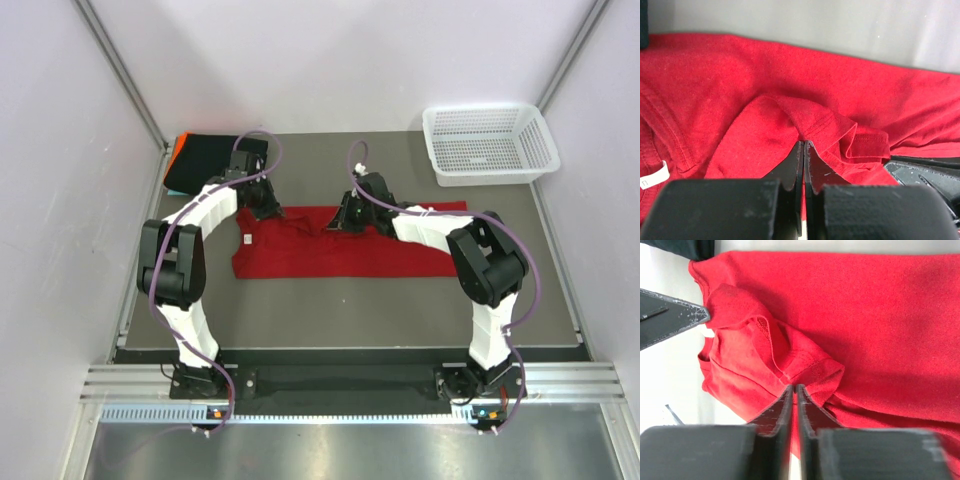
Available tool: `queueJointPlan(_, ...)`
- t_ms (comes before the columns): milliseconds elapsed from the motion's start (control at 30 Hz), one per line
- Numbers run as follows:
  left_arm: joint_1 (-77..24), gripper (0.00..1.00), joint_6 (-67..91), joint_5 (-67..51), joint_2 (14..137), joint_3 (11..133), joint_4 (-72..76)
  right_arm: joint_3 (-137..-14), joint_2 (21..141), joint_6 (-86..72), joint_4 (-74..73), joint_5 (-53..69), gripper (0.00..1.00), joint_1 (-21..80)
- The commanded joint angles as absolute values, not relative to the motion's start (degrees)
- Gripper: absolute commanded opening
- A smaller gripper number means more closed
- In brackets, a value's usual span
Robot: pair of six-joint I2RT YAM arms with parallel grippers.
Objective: Fold and stack the t-shirts
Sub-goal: Fold the tshirt
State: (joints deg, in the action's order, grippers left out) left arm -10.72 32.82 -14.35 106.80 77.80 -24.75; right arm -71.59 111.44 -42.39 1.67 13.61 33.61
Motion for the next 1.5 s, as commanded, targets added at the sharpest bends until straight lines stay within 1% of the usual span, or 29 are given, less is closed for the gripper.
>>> queueJointPlan(0,-10.5,0.00,31.9,-14.8,105.6,80.6,-26.1,-72.3,111.2,-42.6,2.6,13.7,0.00,33.1)
queueJointPlan(300,-9.3,0.00,29.7,-11.5,105.9,83.0,-31.6,-69.8,107.4,-41.0,2.1,12.1,0.00,33.0)
queueJointPlan(633,-8.3,0.00,28.1,-12.3,105.6,82.9,-34.6,-63.4,102.2,-39.5,2.2,11.9,0.00,33.0)
queueJointPlan(867,-7.9,0.00,26.8,-12.7,106.6,84.3,-38.1,-62.0,100.0,-38.5,2.6,13.3,0.00,33.3)
queueJointPlan(1100,-7.9,0.00,27.5,-12.7,104.6,84.2,-42.9,-59.3,99.0,-39.2,4.5,13.8,0.00,34.2)
queueJointPlan(1467,-8.1,0.00,29.1,-9.9,101.0,72.8,-41.9,-55.9,99.9,-38.9,6.8,15.3,0.00,35.2)
